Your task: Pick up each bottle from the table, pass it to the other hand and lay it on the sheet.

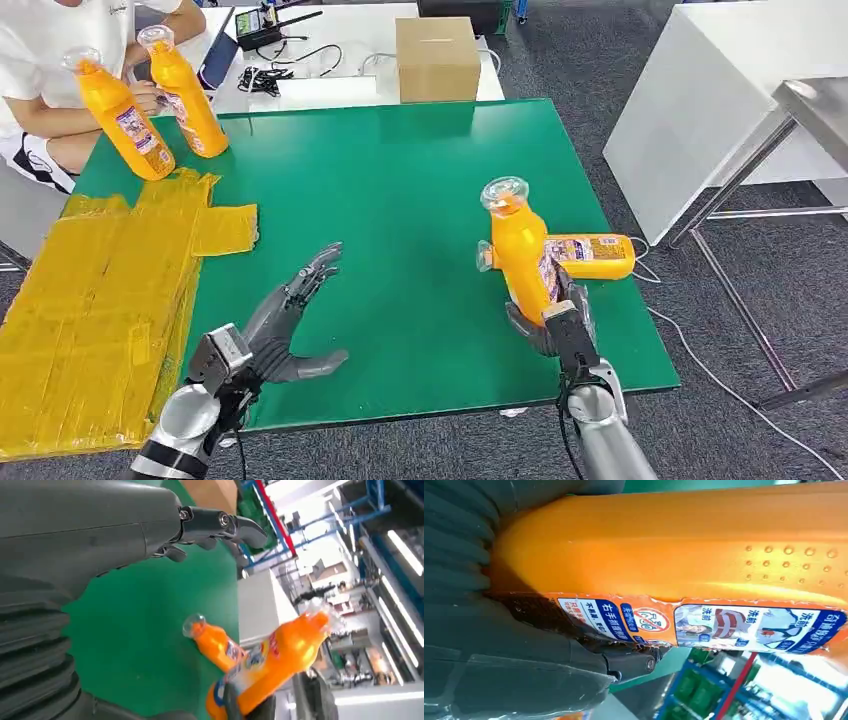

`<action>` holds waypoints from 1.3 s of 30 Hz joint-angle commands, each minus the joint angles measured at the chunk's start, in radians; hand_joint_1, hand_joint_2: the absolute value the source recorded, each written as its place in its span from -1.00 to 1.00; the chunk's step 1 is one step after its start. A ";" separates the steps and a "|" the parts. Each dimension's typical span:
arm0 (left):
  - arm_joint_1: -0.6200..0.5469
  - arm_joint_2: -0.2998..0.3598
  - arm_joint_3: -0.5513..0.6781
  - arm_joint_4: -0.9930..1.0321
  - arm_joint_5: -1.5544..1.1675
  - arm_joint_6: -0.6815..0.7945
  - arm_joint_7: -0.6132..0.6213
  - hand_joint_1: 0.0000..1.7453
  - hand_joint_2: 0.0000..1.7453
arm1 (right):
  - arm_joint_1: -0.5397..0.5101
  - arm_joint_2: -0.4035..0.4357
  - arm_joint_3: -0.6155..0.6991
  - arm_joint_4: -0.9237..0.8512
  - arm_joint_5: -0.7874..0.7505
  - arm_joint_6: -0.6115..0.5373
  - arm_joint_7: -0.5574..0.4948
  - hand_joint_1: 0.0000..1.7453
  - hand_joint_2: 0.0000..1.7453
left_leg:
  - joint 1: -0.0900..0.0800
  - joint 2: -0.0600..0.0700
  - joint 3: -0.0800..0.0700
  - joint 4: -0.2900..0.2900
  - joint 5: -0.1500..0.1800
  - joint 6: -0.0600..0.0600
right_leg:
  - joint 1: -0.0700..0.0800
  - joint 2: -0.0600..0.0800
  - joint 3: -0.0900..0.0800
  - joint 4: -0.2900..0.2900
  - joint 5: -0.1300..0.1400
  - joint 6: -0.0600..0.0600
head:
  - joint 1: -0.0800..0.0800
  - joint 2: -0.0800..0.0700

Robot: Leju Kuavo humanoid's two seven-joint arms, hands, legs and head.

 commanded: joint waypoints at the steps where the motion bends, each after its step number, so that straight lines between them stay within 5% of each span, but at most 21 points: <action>1: -0.095 0.018 -0.129 0.056 0.028 -0.008 0.027 -1.00 1.00 | -0.070 0.120 -0.036 0.087 -0.021 0.001 -0.011 1.00 1.00 | 0.001 0.001 0.004 0.000 -0.002 -0.002 | 0.001 0.000 0.004 0.000 -0.001 -0.001 | 0.000 0.000; 11: -0.179 -0.006 -0.135 0.152 0.172 -0.035 0.091 -1.00 1.00 | -0.110 0.162 0.167 0.104 0.002 0.039 -0.088 1.00 1.00 | 0.001 0.003 0.004 0.000 -0.002 -0.002 | 0.001 0.001 0.003 0.000 -0.001 0.000 | 0.000 0.000; 14: -0.239 -0.023 -0.115 0.239 0.312 -0.077 0.161 -1.00 1.00 | -0.099 0.195 0.280 0.088 0.049 -0.045 -0.172 1.00 1.00 | 0.002 0.003 0.002 0.000 -0.001 -0.002 | 0.001 0.001 0.001 0.000 -0.001 -0.001 | 0.000 0.000; 25: -0.306 -0.036 -0.131 0.321 0.480 -0.092 0.210 -1.00 1.00 | -0.131 0.175 0.578 0.073 0.056 -0.280 -0.172 1.00 1.00 | 0.001 0.003 0.000 0.000 -0.001 -0.001 | 0.001 0.002 0.000 0.001 0.000 0.000 | 0.000 0.000; 39: -0.318 -0.035 -0.146 0.314 0.506 -0.091 0.202 -1.00 1.00 | -0.174 0.181 0.602 0.147 0.071 -0.297 -0.172 1.00 1.00 | 0.001 0.000 0.000 -0.001 0.000 -0.001 | 0.001 -0.001 -0.001 0.000 0.000 0.000 | 0.000 0.000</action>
